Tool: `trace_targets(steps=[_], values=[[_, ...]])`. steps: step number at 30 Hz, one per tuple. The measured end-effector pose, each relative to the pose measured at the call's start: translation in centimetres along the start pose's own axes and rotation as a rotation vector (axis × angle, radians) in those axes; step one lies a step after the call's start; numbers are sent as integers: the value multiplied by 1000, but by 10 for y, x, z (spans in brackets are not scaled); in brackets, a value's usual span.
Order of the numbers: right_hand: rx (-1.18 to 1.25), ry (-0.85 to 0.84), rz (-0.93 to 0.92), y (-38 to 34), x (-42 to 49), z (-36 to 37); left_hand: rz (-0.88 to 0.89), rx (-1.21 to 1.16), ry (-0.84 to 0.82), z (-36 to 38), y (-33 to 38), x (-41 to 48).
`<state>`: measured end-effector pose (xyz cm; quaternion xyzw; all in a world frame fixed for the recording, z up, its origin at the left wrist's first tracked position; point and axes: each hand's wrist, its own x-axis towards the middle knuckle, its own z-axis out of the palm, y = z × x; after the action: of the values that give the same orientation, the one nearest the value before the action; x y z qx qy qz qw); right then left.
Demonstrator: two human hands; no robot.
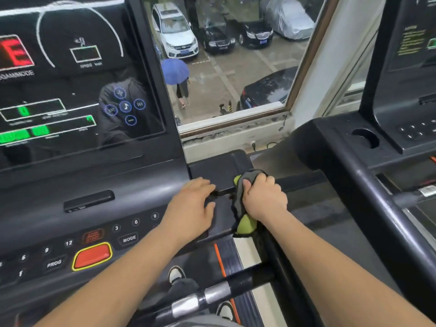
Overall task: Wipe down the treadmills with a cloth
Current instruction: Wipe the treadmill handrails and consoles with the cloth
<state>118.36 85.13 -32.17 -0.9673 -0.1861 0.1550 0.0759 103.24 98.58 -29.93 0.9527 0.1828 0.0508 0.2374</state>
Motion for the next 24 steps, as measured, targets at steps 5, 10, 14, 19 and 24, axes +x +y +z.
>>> trace_targets(steps=[5,10,14,19,24], values=[[-141,115,-64,-30,5,13,12,17,50,4,-7,-17],[-158,134,-380,-20,-56,36,-33,-5,115,-4,-14,-13],[-194,11,-494,0,-51,34,-36,-64,121,0,-10,-9],[-222,-29,-422,-33,13,10,-48,-88,131,4,-13,-8],[-202,5,-357,-51,27,10,-53,-66,107,2,-9,-13]])
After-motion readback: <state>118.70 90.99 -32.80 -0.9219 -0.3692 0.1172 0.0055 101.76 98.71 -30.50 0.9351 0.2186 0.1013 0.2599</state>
